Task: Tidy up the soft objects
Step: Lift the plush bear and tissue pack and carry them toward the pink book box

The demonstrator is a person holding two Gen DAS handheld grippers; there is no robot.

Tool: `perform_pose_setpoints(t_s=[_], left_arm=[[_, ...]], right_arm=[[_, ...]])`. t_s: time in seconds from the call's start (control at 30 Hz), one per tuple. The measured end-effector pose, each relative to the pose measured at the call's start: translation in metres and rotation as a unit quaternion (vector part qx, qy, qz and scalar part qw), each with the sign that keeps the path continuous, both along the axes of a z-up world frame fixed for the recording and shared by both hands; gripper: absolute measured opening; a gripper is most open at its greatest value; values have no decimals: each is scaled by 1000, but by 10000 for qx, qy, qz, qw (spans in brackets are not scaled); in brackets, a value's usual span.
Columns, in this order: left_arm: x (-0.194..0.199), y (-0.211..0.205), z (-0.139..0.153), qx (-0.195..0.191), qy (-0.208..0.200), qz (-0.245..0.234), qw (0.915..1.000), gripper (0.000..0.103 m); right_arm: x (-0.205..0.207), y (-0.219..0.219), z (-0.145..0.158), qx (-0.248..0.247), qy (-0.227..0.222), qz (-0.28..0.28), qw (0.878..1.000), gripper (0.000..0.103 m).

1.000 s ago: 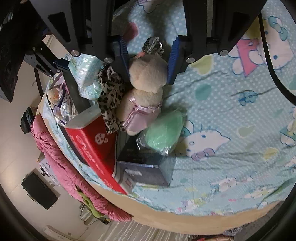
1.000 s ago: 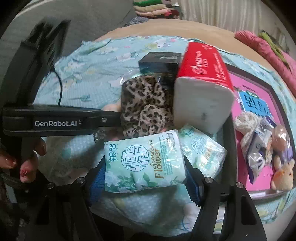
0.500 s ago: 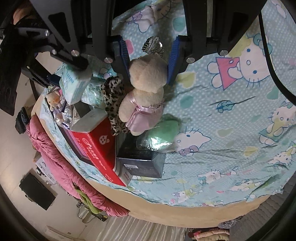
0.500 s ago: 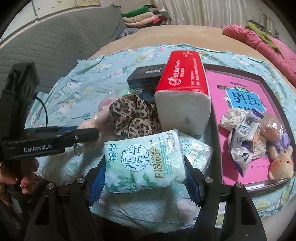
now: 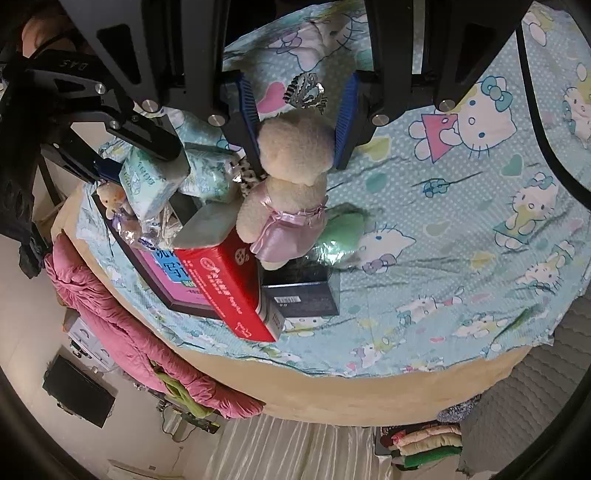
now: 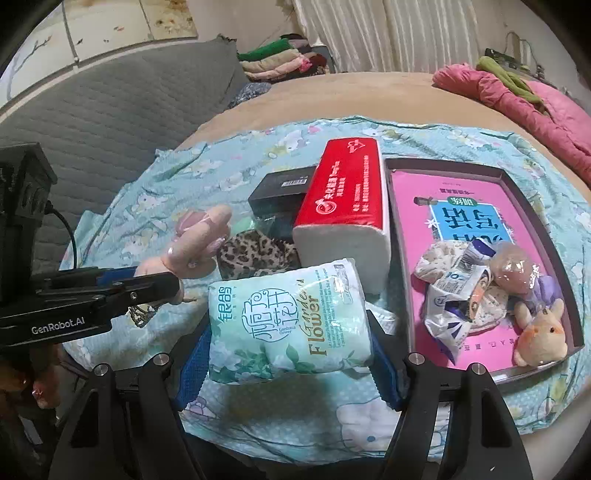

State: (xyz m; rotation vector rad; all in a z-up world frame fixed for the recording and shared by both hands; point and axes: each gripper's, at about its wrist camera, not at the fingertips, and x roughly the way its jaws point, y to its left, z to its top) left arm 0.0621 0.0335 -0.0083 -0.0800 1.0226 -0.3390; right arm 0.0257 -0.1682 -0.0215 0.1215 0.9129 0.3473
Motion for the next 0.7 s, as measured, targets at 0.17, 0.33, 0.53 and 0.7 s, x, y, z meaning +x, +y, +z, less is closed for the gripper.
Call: perform_pose_setpoints(t_s=[0.17, 0.33, 0.53, 0.7], left_arm=[[-4, 0, 16, 15, -148, 112, 9998, 38], [-7, -7, 31, -8, -297, 81, 9995, 38], [-14, -24, 47, -24, -466, -7, 9989, 38], [-16, -41, 58, -9, -524, -94, 9986, 38]], right_arm=[[-2, -9, 6, 102, -116, -108, 9998, 76], [-5, -21, 16, 195, -261, -281, 9991, 76], [-8, -38, 29, 305, -444, -502, 9973, 76], [-9, -54, 39, 388, -543, -678, 9955, 76]])
